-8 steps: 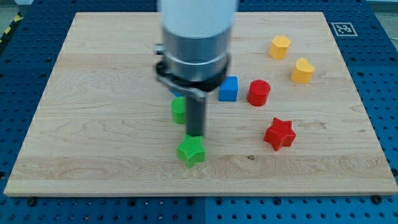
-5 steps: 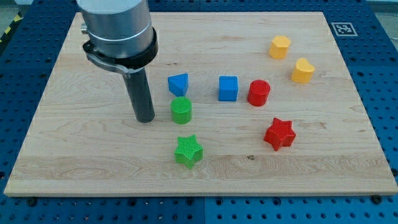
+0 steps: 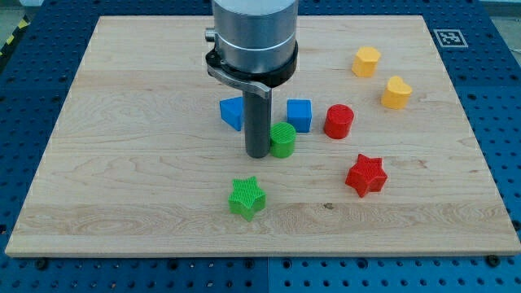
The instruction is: Push green circle to center right
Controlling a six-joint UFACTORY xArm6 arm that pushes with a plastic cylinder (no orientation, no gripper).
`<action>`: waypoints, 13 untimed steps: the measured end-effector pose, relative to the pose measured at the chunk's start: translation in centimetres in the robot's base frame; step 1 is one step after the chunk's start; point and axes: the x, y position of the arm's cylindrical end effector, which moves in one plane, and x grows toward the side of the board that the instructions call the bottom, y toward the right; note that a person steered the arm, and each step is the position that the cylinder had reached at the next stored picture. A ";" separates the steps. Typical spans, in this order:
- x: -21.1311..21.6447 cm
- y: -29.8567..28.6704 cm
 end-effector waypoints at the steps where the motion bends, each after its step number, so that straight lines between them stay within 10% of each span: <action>1: -0.1 -1.5; 13: 0.7 22.9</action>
